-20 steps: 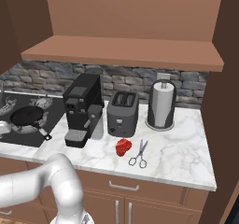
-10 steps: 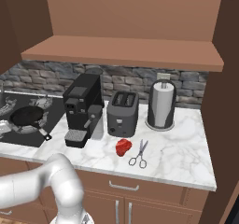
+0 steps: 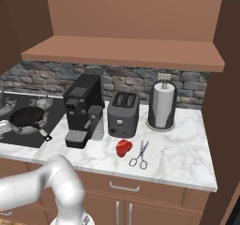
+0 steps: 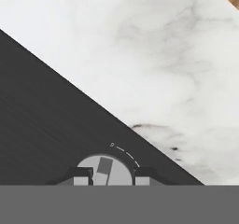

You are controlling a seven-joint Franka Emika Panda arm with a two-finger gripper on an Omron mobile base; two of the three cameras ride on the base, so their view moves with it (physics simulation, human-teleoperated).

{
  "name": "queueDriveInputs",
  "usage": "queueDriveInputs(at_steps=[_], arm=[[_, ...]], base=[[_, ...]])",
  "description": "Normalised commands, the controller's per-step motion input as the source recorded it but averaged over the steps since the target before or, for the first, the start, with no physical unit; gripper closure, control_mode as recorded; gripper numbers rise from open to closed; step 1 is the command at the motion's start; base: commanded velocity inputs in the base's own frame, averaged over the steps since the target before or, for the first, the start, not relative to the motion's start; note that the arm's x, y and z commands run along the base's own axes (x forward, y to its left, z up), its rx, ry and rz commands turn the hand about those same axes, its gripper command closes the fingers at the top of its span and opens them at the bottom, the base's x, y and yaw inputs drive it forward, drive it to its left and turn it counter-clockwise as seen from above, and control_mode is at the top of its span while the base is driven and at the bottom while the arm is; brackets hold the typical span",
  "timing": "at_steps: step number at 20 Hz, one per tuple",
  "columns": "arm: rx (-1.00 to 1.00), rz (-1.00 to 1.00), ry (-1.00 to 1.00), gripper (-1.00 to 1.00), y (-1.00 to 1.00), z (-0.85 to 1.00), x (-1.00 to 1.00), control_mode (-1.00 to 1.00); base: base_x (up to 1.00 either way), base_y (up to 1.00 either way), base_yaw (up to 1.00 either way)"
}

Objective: Pick the pan from the cabinet and place it on the stove. Then turn on the stove burner for the pan.

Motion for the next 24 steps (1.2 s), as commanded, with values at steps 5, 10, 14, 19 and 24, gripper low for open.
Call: queueDriveInputs(at_steps=[5, 10, 14, 19, 24], arm=[[-0.05, 0.16, -0.07, 1.00, 0.00, -0.38, -0.15, -1.00], [-0.08, 0.16, -0.04, 1.00, 0.03, -0.36, -0.06, -1.00], [-0.10, 0.16, -0.01, 1.00, 0.06, -0.33, -0.05, -1.00], [-0.13, 0.18, 0.00, 1.00, 0.03, -0.30, -0.02, -1.00], [-0.15, 0.21, 0.00, 1.00, 0.00, -0.33, 0.00, -1.00]], base=[[0.00, 0.00, 0.00], [0.00, 0.00, 0.00], [0.00, 0.00, 0.00], [0.00, 0.00, 0.00], [0.00, 0.00, 0.00]])
